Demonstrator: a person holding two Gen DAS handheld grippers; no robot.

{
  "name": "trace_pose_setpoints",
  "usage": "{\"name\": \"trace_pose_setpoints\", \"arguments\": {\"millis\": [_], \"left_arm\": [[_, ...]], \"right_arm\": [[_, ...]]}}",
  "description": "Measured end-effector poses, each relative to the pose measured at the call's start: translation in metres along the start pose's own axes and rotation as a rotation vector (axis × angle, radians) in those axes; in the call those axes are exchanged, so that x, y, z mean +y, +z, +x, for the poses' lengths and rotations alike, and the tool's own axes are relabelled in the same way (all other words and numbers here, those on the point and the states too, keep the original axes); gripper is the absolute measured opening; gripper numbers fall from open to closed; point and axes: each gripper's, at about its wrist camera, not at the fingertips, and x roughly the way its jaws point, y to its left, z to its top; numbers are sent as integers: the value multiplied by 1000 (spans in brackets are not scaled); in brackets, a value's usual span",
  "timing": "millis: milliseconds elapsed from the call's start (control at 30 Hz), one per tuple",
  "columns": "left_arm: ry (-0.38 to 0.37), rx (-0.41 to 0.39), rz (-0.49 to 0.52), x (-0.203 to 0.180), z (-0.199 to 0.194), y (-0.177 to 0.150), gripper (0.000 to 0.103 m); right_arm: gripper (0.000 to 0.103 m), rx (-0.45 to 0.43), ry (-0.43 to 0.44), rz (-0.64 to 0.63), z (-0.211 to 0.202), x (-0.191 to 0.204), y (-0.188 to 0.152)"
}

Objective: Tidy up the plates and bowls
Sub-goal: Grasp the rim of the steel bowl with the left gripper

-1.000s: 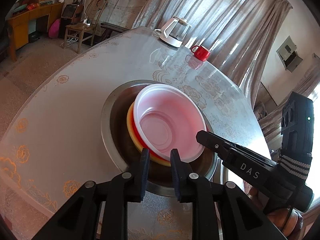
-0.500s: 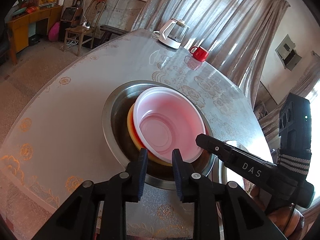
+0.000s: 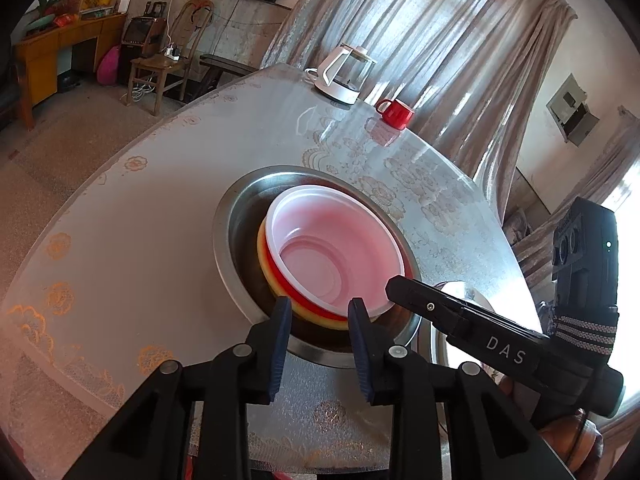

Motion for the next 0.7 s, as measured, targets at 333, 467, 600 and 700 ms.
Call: {"name": "trace_pose_setpoints", "arguments": {"millis": [333,467,600,700], "left_arm": [[9,-20,-44,17,-11,-1,37],[26,-25,-85,32,-12,0,37],[41,-40,-102,40,-14,2,36],[54,-44,-103,43,-12,3,36]], "right_arm": [[26,-35,23,36,-13,-10,-5],[26,-52,14,77,-18,-21,-4],[26,-63,-2,115,-19,-34,-1],[26,-61,-10,129,-15,-39,1]]}}
